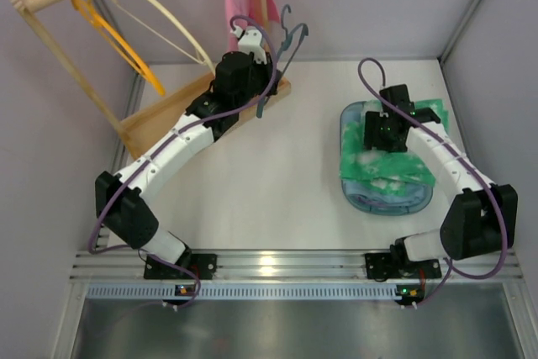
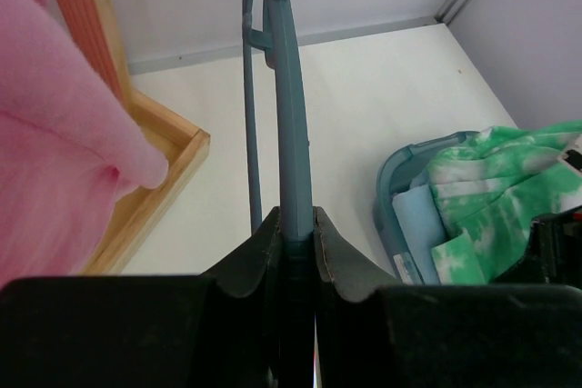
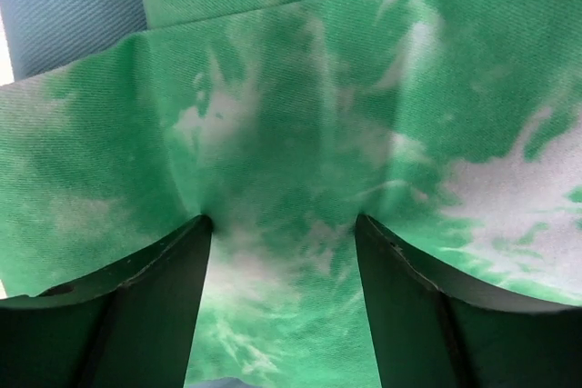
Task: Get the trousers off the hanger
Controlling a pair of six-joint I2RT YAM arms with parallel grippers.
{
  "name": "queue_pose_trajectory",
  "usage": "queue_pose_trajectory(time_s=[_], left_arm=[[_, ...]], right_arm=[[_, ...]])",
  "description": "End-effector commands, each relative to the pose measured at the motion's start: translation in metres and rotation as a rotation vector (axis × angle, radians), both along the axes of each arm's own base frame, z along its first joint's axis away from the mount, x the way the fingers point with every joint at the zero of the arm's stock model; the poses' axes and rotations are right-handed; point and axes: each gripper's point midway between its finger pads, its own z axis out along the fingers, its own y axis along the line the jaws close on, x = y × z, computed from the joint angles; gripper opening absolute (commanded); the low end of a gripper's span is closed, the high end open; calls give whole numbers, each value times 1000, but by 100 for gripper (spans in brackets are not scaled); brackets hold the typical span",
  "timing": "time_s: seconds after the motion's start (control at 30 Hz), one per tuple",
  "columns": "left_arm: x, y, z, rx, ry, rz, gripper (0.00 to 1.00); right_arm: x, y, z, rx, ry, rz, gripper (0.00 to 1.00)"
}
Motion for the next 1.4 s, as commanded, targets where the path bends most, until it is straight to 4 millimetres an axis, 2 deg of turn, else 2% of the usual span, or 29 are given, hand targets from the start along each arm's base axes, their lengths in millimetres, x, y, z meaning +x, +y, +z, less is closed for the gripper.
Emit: queue_pose_trajectory(time_s=[0.0,0.03,0.07,0.1,0.13,0.17,0.23,0.27,0.33,0.4,0.43,0.47,0.63,0.73,0.87,1.0,1.07,1.17,1.27,1.37], left_arm=[[-21,3,86,-71,-143,-71,0],[-26,6,106,-85,-171,-77,0],[-30,7,114,-85,-179,-83,0],[-35,11,122,-88,-184,-82,0],[-43,16,139,-95,-198,-82,0],[-46,20,146,-88,-202,-78,0],[-59,30,166,-78,-208,-73,0],[-61,35,170,-59,-212,-67,0],[-72,47,185,-35,-230,-52,0],[-76,67,177,37,-199,10,0],[-85,78,188,41,-214,35,0],[-91,87,183,67,-186,49,0],[-138,127,223,-53,-252,116,0],[-153,142,228,-90,-262,147,0],[-163,146,230,-126,-261,140,0],[-180,164,248,-187,-298,174,0],[-179,174,245,-186,-293,232,0],[-163,187,217,-116,-215,347,0],[-147,180,200,-82,-152,376,0],[-132,169,200,-102,-127,387,0]], right_arm=[[30,20,32,89,-128,16,65],[28,22,41,103,-117,26,71],[39,31,74,145,-180,55,76],[43,34,93,156,-214,67,80],[47,35,112,164,-255,74,86],[54,34,148,171,-335,71,88],[59,31,174,181,-388,60,92],[63,27,189,186,-417,48,92],[68,23,195,181,-431,36,92],[74,19,195,188,-442,23,92],[77,18,193,192,-443,15,92],[77,22,192,217,-440,31,92],[91,41,202,294,-488,104,92],[99,55,219,338,-537,166,92],[108,65,230,339,-564,218,92],[113,70,223,341,-536,232,92],[113,71,219,344,-526,233,92],[111,69,216,330,-520,230,92],[110,63,213,296,-512,220,92],[108,61,210,293,-508,211,92]])
